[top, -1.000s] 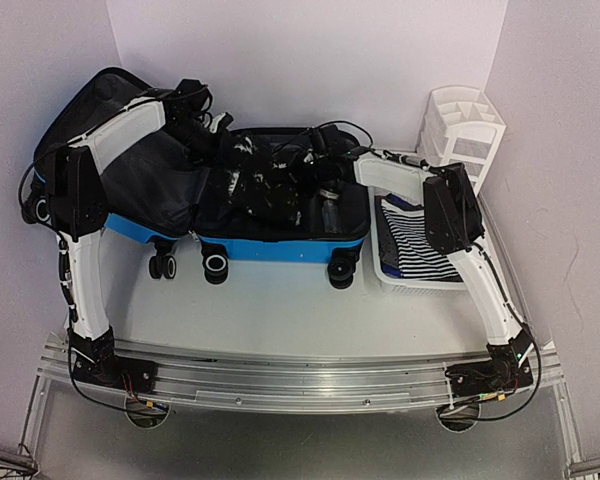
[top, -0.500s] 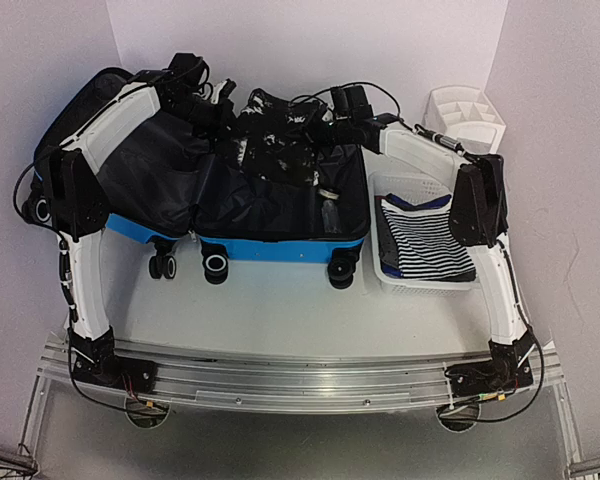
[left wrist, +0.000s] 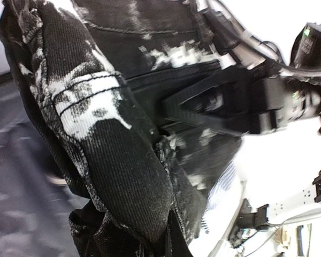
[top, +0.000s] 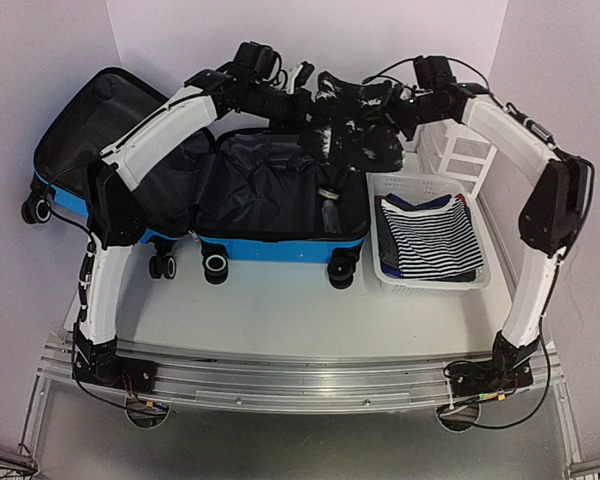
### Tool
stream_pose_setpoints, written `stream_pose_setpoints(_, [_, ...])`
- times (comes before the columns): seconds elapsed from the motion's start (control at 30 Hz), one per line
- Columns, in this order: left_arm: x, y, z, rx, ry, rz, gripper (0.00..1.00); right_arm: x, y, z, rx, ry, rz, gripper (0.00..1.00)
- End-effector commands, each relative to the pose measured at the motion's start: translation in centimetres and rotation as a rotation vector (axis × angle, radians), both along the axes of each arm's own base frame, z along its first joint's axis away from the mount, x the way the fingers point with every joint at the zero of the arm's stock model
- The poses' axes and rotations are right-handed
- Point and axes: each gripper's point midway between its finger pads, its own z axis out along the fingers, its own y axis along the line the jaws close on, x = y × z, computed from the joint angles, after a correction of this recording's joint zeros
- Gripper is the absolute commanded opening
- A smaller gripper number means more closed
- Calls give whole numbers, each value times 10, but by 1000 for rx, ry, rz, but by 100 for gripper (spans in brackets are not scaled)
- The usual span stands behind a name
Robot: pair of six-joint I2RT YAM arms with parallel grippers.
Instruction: Open, take out, and arrange the luggage
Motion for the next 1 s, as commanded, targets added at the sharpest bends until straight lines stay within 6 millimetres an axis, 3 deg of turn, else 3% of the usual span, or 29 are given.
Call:
stream_pose_setpoints(0.0, [-49,-77,18,-161,-14,-146,0,-64,-39,35,-60,-27,102,0])
stream_pose_setpoints(0.13, [-81,-117,4,-183,-5,-204,0,-100,-87,9,-165,60,101,0])
stream_pose_setpoints(0.33, [-116,-156,-32,-157,-25,-249,0,-128,-150,-44,-191,196,29,0])
stream_pose_setpoints(0.5, [-133,-165,-70,-90,36,-247,0,-139,-164,-76,-193,268,36,0])
stream_pose_setpoints(0.63, [-149,-166,-112,-35,145,-254,0,-146,-171,-100,-214,335,42,0])
stream_pose_setpoints(0.7, [-156,-164,-133,2,188,-257,5,-149,-182,-111,-250,369,13,0])
stream_pose_setpoints(0.73, [-157,-161,-143,30,198,-250,14,-151,-189,-117,-284,386,-5,3])
stream_pose_setpoints(0.83, [-152,-151,-158,119,152,-221,34,-154,-204,-129,-377,431,-19,34])
stream_pose_setpoints(0.97, [-142,-142,-136,174,40,-210,46,-152,-225,-128,-514,478,-27,46])
